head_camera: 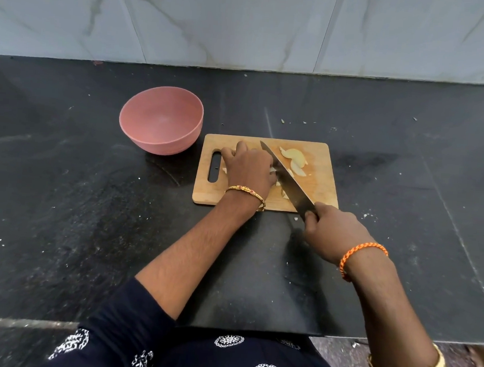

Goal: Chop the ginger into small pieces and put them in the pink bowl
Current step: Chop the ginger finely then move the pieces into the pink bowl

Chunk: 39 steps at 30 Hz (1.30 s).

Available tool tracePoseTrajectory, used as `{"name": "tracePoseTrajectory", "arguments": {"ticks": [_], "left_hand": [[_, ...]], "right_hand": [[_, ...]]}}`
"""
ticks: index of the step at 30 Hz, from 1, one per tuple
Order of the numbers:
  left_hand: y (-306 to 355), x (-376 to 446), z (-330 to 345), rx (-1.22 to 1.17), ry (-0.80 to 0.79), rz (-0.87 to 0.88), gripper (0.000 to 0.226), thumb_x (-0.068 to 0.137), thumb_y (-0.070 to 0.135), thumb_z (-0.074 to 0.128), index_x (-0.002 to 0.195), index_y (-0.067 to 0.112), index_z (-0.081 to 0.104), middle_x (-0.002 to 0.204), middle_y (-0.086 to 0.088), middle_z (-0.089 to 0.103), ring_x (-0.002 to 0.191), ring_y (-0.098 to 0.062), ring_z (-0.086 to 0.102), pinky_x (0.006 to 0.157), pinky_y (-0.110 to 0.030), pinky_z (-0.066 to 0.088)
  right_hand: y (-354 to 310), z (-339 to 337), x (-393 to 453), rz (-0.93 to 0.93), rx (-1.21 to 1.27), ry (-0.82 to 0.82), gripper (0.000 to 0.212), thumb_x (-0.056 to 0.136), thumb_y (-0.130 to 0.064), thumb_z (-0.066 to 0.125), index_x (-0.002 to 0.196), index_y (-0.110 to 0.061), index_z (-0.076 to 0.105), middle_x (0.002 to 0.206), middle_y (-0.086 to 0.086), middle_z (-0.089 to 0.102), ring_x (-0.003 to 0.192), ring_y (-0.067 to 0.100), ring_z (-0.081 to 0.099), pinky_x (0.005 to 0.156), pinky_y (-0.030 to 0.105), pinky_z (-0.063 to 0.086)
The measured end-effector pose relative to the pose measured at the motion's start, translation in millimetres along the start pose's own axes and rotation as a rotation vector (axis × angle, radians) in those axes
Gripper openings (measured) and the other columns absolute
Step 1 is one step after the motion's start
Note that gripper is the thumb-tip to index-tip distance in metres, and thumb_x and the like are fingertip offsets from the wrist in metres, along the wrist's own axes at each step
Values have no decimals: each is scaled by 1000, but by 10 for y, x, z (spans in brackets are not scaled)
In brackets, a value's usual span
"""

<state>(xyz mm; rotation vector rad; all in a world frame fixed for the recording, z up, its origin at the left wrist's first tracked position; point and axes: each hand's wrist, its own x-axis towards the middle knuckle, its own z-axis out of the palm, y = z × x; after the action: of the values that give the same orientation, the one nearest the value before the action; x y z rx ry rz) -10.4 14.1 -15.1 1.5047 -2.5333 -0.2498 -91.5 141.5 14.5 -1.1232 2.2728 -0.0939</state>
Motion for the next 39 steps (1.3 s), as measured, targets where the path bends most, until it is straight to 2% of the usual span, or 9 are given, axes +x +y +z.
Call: {"name": "tracePoseTrajectory", "arguments": {"ticks": [3, 6, 14, 20, 24, 28, 30, 34, 39], "left_hand": [[11, 24, -25, 41, -11, 32, 24, 86, 36, 60, 103, 21, 69, 98, -2, 66, 108, -24, 45, 89, -41, 28], [17, 46, -30, 81, -16, 56, 26, 86, 37, 59, 104, 22, 68, 98, -2, 66, 108, -24, 45, 88, -41, 28], [26, 76, -18, 38, -16, 64, 17, 84, 31, 62, 97, 24, 69, 93, 0, 66, 105, -23, 46, 87, -40, 27], [3, 80, 37, -114, -20, 27, 19, 82, 27, 64, 100, 26, 70, 98, 3, 68, 107, -22, 47, 88, -41, 26], [-10, 30, 48, -141, -75, 42, 28, 80, 31, 63, 108, 26, 67, 106, 3, 66, 111, -23, 46, 89, -40, 25], [-20, 57, 51, -201, -160, 24, 37, 83, 28, 62, 119, 26, 56, 109, 1, 64, 117, -24, 44, 96, -42, 25], [-7, 90, 42, -222, -204, 19, 39, 85, 24, 59, 123, 26, 49, 105, 2, 66, 117, -24, 44, 97, -43, 25], [25, 112, 56, -219, -190, 18, 34, 87, 20, 55, 120, 23, 47, 99, 1, 67, 112, -25, 46, 94, -43, 26], [-15, 117, 103, -164, -49, 15, 16, 90, 21, 52, 102, 23, 63, 105, 0, 66, 112, -25, 46, 90, -39, 26]], "right_hand": [[67, -92, -12, -8, -16, -26, 28, 100, -29, 35, 116, -16, 54, 91, 6, 57, 82, 22, 57, 77, 33, 50], [127, -158, -4, -24, -38, -11, 30, 100, -31, 36, 118, -17, 54, 92, 5, 55, 84, 22, 54, 80, 33, 48], [263, -62, 31, -21, 49, 127, 27, 98, -34, 37, 101, -19, 59, 92, 10, 64, 85, 29, 59, 79, 36, 51], [296, -89, 79, -63, 149, 141, 28, 99, -31, 38, 102, -15, 60, 86, 10, 63, 81, 26, 60, 78, 37, 52], [307, -120, 80, -101, 283, 153, 22, 99, -29, 39, 99, -15, 57, 72, 3, 55, 66, 19, 53, 62, 30, 47], [318, -46, 90, -90, 286, 156, 26, 99, -30, 40, 98, -12, 59, 84, 11, 63, 80, 27, 60, 76, 38, 51], [324, 3, 89, -86, 307, 171, 27, 98, -32, 41, 92, -13, 59, 82, 12, 64, 80, 29, 60, 76, 38, 51], [326, 57, 84, -87, 307, 194, 26, 98, -34, 42, 82, -18, 56, 77, 10, 63, 76, 28, 60, 70, 34, 50], [268, 136, 120, -75, 268, 236, 27, 96, -35, 41, 83, -16, 55, 75, 11, 60, 76, 32, 58, 66, 33, 47]]}}
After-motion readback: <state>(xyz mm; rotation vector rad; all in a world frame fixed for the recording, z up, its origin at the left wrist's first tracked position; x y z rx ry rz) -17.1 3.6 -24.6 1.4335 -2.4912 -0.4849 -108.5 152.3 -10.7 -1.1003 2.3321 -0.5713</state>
